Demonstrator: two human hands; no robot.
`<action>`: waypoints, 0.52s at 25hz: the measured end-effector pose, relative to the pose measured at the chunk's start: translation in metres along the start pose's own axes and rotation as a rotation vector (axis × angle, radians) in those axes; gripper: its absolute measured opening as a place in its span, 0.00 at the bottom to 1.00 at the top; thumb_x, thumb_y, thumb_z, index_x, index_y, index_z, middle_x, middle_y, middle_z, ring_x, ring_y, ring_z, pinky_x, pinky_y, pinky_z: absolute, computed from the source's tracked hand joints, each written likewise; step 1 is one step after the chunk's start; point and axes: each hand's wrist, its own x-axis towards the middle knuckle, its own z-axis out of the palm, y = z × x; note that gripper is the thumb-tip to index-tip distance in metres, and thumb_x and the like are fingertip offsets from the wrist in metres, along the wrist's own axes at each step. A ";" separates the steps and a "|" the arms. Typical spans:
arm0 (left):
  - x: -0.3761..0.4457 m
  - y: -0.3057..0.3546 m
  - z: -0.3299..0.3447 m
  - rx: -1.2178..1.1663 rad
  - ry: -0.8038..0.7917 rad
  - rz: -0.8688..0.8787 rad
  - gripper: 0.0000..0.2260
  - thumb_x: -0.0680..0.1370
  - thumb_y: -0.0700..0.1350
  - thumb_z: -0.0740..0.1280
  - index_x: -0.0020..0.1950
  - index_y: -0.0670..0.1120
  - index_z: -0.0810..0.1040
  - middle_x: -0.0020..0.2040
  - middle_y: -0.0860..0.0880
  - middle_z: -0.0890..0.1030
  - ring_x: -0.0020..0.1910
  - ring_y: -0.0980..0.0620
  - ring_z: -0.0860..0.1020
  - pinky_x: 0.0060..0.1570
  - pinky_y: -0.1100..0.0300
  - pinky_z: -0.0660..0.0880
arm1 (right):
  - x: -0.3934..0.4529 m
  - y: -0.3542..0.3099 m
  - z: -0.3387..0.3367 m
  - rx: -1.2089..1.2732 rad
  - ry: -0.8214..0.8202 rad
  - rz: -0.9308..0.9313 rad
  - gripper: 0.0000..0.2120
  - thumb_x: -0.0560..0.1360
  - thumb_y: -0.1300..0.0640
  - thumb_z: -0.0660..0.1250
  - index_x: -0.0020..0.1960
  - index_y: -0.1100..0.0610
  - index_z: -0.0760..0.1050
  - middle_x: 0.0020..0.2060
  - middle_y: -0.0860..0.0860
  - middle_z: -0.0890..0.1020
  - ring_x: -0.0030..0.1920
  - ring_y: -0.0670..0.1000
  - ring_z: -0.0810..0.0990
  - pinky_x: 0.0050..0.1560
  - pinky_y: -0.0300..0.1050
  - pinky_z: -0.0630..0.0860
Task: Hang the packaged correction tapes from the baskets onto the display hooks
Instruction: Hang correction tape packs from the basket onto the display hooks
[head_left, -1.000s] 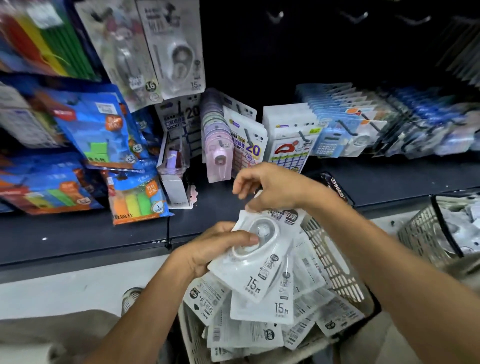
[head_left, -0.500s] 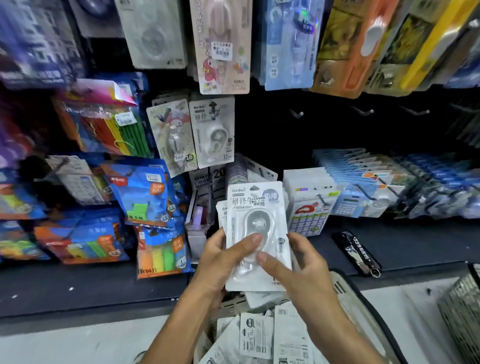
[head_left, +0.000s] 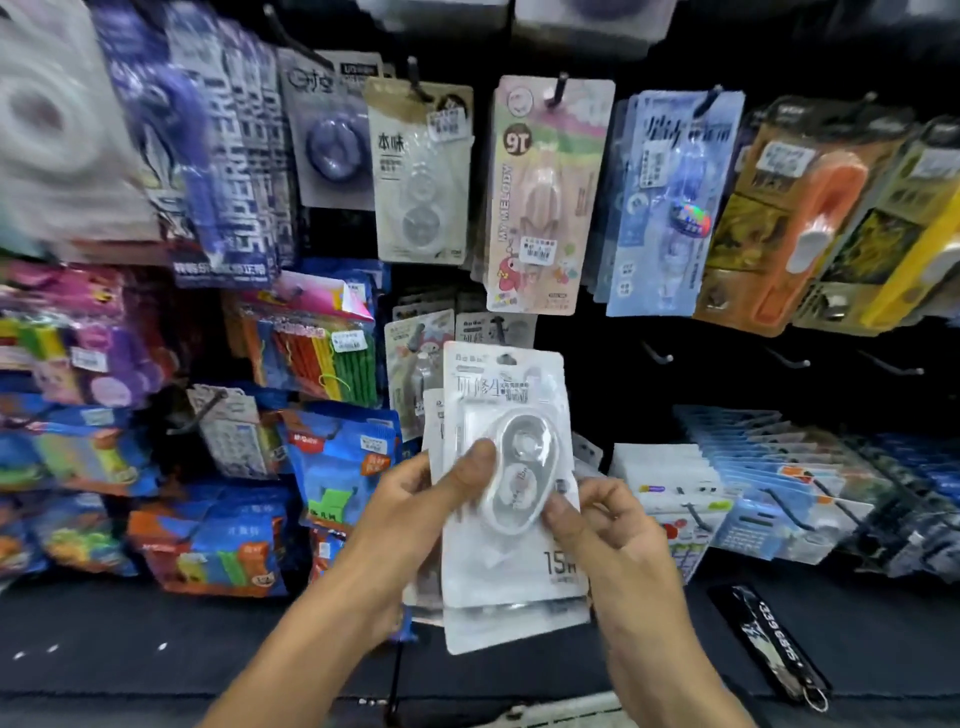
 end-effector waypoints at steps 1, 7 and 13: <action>-0.001 0.002 -0.004 -0.003 0.017 0.017 0.21 0.61 0.64 0.80 0.49 0.55 0.87 0.50 0.47 0.88 0.48 0.45 0.87 0.46 0.48 0.84 | 0.004 -0.005 0.001 0.027 -0.031 0.000 0.06 0.66 0.51 0.76 0.39 0.49 0.80 0.41 0.58 0.87 0.40 0.53 0.86 0.37 0.41 0.82; -0.010 0.013 -0.021 -0.018 0.111 0.176 0.17 0.60 0.57 0.80 0.48 0.59 0.87 0.47 0.54 0.88 0.44 0.55 0.87 0.35 0.67 0.80 | 0.014 0.004 0.016 0.061 -0.042 0.010 0.06 0.73 0.52 0.69 0.50 0.47 0.80 0.48 0.57 0.88 0.47 0.56 0.87 0.43 0.46 0.84; -0.013 0.032 -0.035 0.309 0.277 0.401 0.09 0.66 0.54 0.76 0.44 0.66 0.86 0.47 0.65 0.86 0.49 0.68 0.82 0.42 0.73 0.77 | 0.022 0.000 0.004 -0.081 0.061 0.018 0.10 0.82 0.56 0.64 0.48 0.52 0.84 0.46 0.57 0.88 0.45 0.55 0.88 0.42 0.50 0.83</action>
